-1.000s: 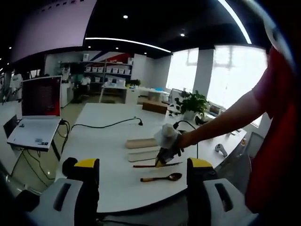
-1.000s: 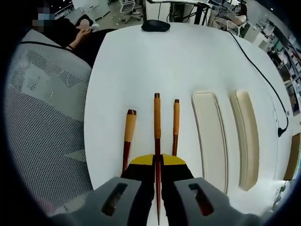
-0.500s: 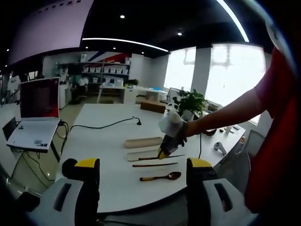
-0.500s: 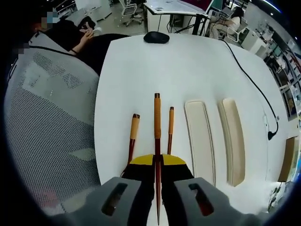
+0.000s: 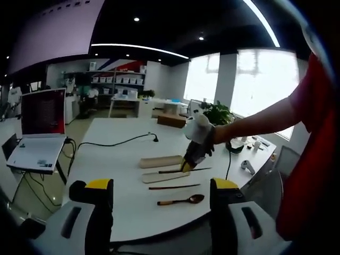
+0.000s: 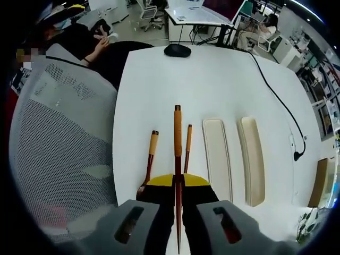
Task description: Arrange the utensils inside the cutlery case until each visible utensil rests in its matching compartment.
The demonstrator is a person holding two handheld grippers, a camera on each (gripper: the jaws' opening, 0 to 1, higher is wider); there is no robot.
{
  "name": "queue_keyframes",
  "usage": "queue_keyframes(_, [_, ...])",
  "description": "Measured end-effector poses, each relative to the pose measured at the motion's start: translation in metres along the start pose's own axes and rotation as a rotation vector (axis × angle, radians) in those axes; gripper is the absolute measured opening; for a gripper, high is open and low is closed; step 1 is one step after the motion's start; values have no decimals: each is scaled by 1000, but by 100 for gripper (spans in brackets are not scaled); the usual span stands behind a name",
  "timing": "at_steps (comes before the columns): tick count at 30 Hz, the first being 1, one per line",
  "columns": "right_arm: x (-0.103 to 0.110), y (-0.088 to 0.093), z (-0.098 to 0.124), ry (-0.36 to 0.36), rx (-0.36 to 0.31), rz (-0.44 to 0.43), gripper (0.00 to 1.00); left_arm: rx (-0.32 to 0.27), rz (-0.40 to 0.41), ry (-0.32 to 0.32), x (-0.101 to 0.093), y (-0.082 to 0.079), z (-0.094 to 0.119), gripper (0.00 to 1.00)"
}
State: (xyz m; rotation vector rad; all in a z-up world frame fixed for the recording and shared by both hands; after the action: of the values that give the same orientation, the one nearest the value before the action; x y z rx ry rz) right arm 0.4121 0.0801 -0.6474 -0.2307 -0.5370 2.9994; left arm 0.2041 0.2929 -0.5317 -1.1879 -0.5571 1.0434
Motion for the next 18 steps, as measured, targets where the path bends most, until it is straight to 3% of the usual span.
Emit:
queue_keyframes(10, [-17, -6, 24, 25, -6, 30, 0, 19, -19, -16, -6, -10, 2, 75])
queue_keyframes(18, [-32, -1, 40, 27, -6, 46, 0, 14, -8, -37, -26, -12, -4, 76])
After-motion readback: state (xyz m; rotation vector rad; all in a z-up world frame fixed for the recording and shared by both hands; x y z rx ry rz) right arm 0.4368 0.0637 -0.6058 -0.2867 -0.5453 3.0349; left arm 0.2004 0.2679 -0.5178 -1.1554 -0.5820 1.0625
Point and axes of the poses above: the point that each gripper's makers call its tool centre point, and the gripper's own axes: z roughly backward along the fingers, x roughly to its left, y roughly out of its underside, the point moved 7 cm from there along z, roughly backward along the fingers, and after that the axes turned 6 degrees about y, right-handed, at the moved point
